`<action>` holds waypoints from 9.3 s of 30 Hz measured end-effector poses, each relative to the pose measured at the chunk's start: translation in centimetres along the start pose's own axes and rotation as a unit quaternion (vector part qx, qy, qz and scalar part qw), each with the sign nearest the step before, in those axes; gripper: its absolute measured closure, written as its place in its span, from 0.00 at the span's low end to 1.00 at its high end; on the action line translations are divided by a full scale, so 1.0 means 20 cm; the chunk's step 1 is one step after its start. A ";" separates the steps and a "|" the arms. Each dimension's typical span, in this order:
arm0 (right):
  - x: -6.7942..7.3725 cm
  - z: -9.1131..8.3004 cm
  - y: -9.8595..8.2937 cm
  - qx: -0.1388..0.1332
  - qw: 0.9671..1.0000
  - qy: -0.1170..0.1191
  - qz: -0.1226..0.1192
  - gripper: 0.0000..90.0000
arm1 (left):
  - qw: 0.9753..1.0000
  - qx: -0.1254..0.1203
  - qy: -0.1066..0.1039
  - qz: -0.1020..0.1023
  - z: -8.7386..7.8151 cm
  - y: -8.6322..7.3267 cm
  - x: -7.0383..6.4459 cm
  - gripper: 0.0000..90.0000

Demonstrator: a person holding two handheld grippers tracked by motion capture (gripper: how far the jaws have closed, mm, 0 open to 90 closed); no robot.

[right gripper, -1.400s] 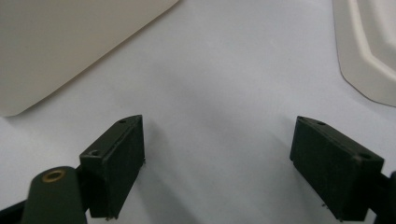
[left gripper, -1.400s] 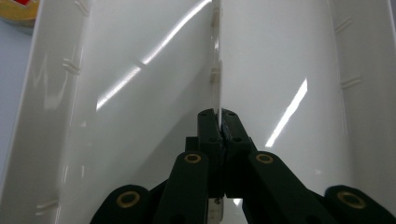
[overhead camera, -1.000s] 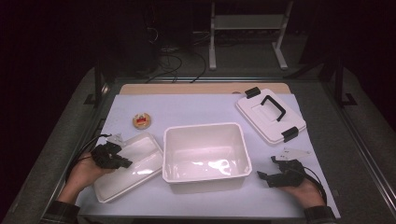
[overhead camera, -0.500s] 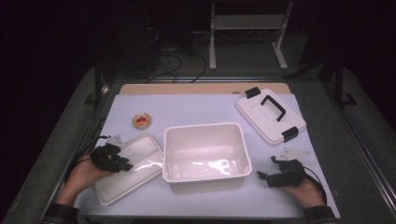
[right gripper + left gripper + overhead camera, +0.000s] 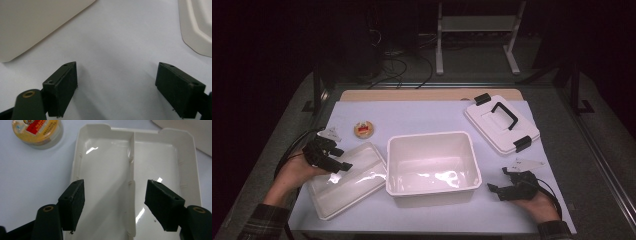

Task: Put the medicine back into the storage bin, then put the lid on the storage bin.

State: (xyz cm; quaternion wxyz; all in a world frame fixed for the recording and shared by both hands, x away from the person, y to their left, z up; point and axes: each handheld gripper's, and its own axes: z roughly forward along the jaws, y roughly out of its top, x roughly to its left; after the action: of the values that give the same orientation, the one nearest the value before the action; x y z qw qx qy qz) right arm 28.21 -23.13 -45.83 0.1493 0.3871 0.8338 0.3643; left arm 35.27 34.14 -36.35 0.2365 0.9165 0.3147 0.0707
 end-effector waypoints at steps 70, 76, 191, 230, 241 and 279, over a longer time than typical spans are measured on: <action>-0.01 0.00 0.00 -0.003 1.000 0.007 0.009 0.19 | 0.988 0.108 0.057 -0.093 0.58 0.50 0.55 0.11; -0.01 0.00 0.00 -0.003 1.000 0.007 0.010 0.19 | 0.988 0.108 0.049 -0.095 0.59 0.49 0.55 0.19; 0.00 0.00 0.00 -0.002 1.000 0.006 0.008 0.19 | 0.961 0.093 -0.098 0.240 0.29 0.75 -0.61 0.21; 0.00 0.00 0.00 -0.001 1.000 0.003 0.004 0.19 | 0.989 0.012 -0.046 0.140 -0.15 0.49 -0.37 0.16; 0.00 0.00 0.00 -0.002 1.000 0.005 0.006 0.19 | 0.996 0.011 -0.028 0.089 -0.16 0.28 -0.24 0.16; 0.00 0.00 0.00 -0.001 1.000 0.002 0.004 0.19 | 0.998 0.055 -0.001 0.018 0.21 -0.09 -0.11 0.67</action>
State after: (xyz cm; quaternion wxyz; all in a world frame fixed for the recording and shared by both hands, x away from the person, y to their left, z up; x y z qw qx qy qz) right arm 28.21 -23.16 -45.83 0.1463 0.3895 0.8323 0.3663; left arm 33.68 32.45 -40.87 0.1853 0.9338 0.3007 0.0565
